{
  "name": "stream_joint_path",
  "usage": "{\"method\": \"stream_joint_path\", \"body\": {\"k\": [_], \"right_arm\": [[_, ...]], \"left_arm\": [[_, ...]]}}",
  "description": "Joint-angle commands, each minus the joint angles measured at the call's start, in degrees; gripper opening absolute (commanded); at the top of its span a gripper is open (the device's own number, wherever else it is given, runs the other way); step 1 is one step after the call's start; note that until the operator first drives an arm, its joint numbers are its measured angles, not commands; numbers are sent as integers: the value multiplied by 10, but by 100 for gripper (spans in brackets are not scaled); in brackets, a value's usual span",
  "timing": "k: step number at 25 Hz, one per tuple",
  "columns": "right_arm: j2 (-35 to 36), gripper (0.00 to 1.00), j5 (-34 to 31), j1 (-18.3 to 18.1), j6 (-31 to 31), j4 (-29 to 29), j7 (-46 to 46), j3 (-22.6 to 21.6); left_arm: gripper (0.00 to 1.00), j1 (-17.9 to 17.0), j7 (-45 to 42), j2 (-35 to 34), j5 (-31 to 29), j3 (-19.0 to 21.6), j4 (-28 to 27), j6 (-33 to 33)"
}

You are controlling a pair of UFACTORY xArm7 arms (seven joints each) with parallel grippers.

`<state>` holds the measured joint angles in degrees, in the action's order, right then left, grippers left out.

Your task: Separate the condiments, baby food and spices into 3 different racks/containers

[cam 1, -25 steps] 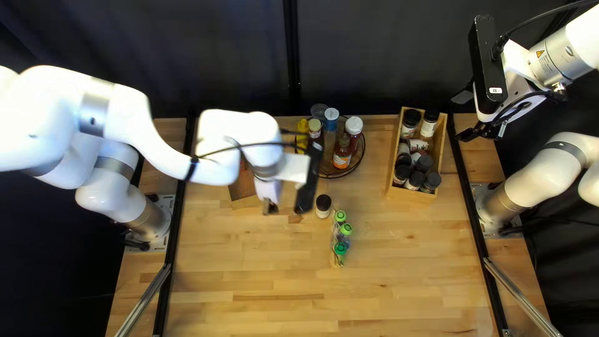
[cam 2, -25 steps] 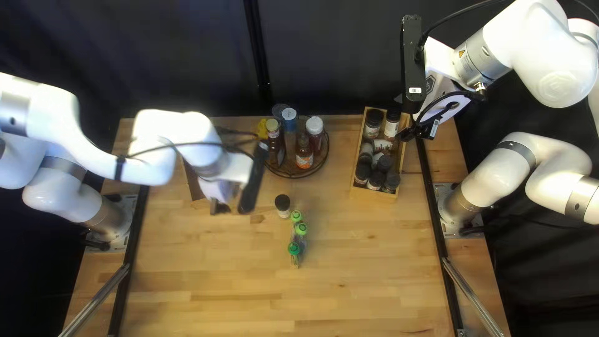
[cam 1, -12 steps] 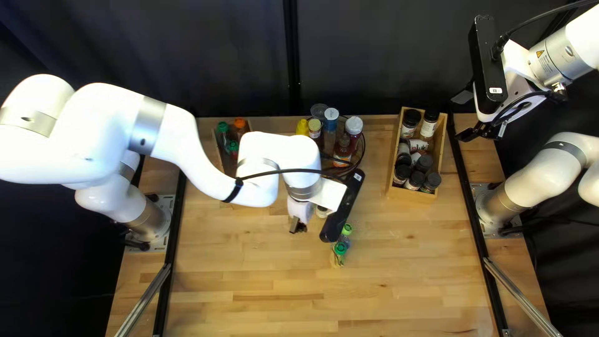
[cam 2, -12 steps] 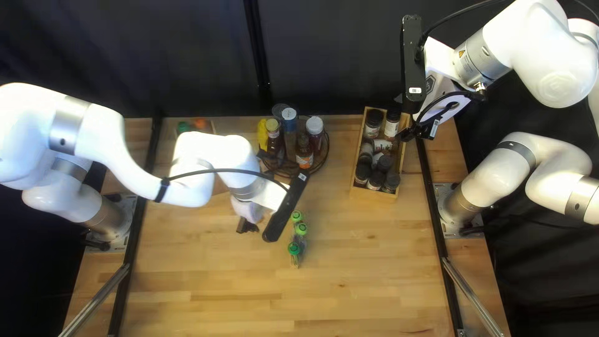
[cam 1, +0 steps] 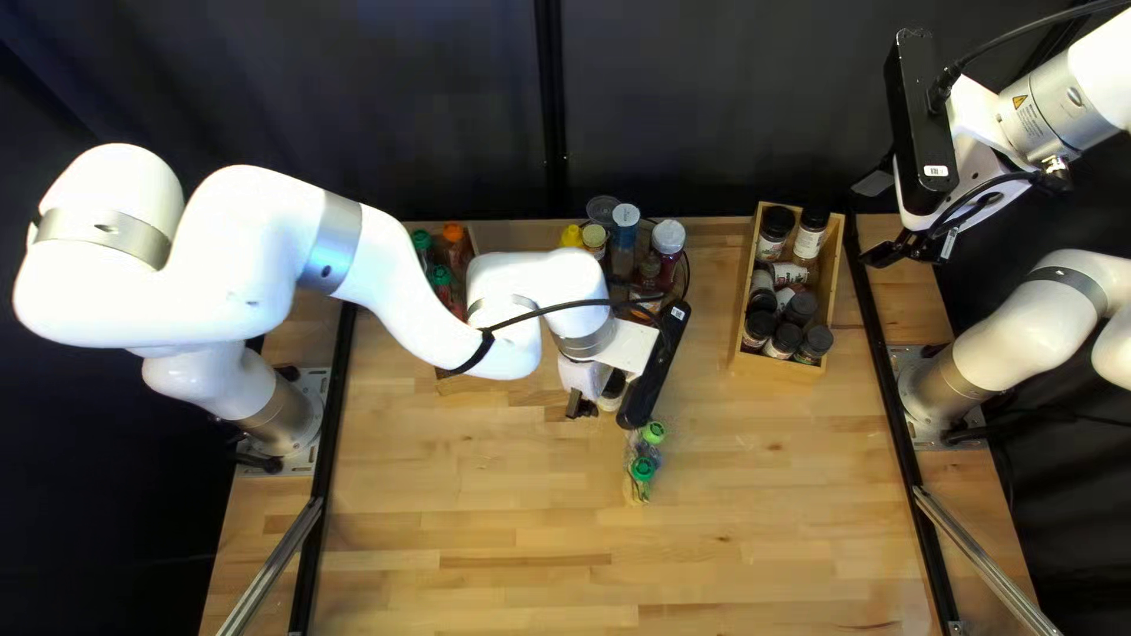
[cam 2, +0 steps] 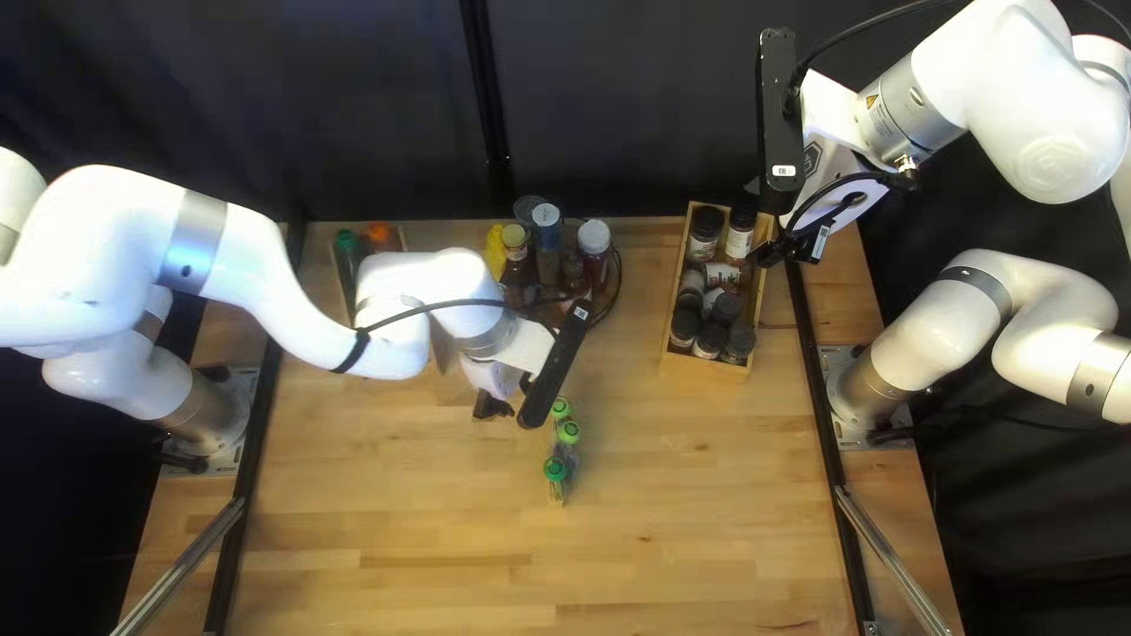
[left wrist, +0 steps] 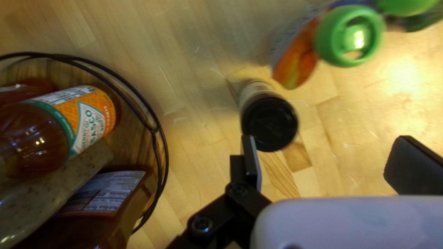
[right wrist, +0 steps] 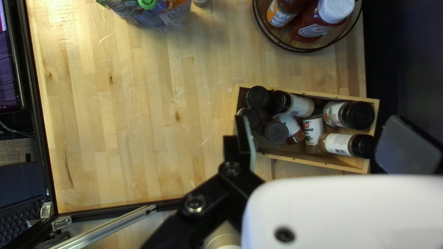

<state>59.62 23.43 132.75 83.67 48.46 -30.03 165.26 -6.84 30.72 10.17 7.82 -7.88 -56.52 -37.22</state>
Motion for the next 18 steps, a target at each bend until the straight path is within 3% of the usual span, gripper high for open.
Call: {"method": "stream_joint_path", "body": {"k": [1, 11, 18], "right_arm": [[0, 100, 0, 0, 0, 0, 0, 0], [0, 100, 0, 0, 0, 0, 0, 0], [0, 100, 0, 0, 0, 0, 0, 0]], "left_arm": [[100, 9, 13, 15, 16, 0, 3, 19], [100, 5, 5, 7, 20, 3, 6, 21], [100, 4, 80, 19, 34, 25, -61, -37]]}}
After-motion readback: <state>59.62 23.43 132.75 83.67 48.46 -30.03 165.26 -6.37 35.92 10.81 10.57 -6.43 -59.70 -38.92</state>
